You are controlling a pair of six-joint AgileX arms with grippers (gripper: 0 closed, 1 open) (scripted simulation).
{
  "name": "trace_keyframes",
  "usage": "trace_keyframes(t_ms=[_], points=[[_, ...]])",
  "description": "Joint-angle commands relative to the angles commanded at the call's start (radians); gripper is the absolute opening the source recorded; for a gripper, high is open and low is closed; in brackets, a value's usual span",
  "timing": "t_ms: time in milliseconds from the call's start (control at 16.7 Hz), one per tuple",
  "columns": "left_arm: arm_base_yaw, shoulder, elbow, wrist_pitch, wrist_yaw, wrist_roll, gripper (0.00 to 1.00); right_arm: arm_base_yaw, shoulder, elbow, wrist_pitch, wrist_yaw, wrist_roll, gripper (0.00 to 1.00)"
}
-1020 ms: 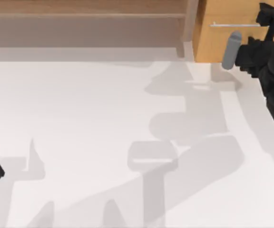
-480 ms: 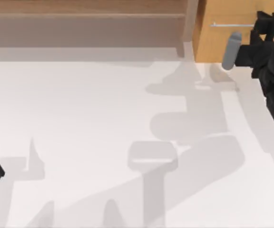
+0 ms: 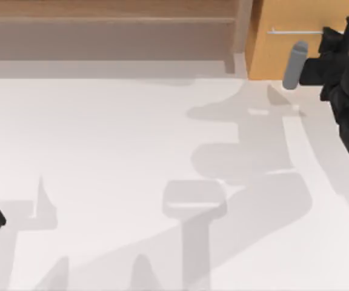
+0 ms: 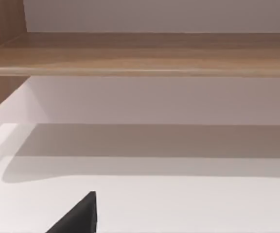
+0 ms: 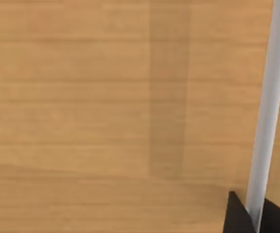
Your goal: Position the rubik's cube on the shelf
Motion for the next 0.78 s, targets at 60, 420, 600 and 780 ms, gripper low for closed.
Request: trace_keyframes(t_ms=[60, 420, 600, 780], points=[[0.000, 0.000, 0.000, 0.000, 0.000, 0.000, 1.00, 0.000, 0.000, 0.000, 0.000, 0.000, 0.000, 0.00], [0.000, 0.000, 0.000, 0.000, 0.000, 0.000, 1.00, 0.003, 0.000, -0.004, -0.001, 0.001, 0.002, 0.00], [0.000, 0.000, 0.000, 0.000, 0.000, 0.000, 1.00, 0.009, -0.027, -0.074, 0.035, 0.012, -0.001, 0.00], [0.000, 0.000, 0.000, 0.000, 0.000, 0.000, 1.00, 0.025, -0.077, -0.187, 0.099, 0.023, 0.004, 0.00]])
